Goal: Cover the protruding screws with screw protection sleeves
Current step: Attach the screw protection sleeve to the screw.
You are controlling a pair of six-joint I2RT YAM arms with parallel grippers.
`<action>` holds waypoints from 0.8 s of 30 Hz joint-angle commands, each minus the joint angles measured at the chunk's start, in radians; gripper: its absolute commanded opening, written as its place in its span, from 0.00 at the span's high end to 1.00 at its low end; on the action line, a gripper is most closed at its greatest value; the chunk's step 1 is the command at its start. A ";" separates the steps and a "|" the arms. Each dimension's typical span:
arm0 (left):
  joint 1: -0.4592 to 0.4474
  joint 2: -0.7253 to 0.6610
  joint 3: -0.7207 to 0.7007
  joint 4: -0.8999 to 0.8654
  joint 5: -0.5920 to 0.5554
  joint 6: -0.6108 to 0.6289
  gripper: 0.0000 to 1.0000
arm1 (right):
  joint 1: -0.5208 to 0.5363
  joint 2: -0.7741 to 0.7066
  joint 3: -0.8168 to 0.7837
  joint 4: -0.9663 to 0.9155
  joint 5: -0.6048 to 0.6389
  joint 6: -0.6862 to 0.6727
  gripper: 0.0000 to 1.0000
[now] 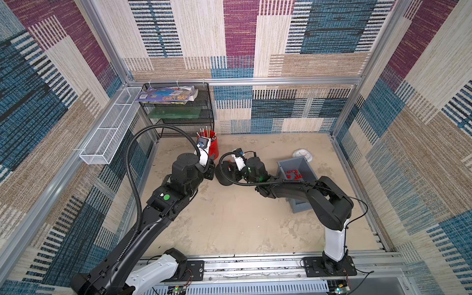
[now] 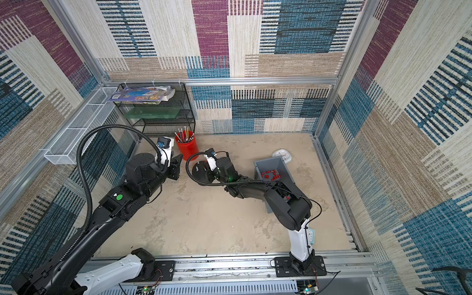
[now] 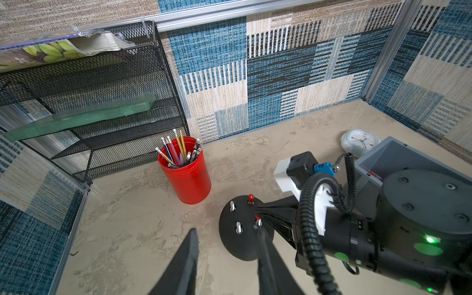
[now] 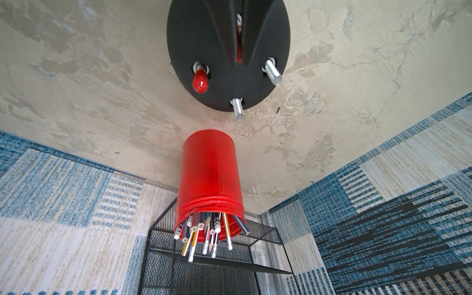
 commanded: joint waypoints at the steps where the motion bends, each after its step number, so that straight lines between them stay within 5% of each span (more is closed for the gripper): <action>1: 0.000 -0.004 -0.001 0.045 0.001 0.013 0.63 | 0.007 0.007 0.006 0.012 0.004 -0.016 0.91; 17: 0.000 -0.008 -0.004 0.049 0.004 0.016 0.63 | 0.023 0.002 -0.027 0.026 0.027 -0.027 0.85; 22: 0.000 -0.008 -0.005 0.050 0.003 0.017 0.63 | 0.028 -0.023 -0.048 0.040 0.027 -0.029 0.59; 24: 0.000 -0.008 -0.005 0.050 0.004 0.016 0.63 | 0.028 -0.038 -0.051 0.042 0.021 -0.029 0.57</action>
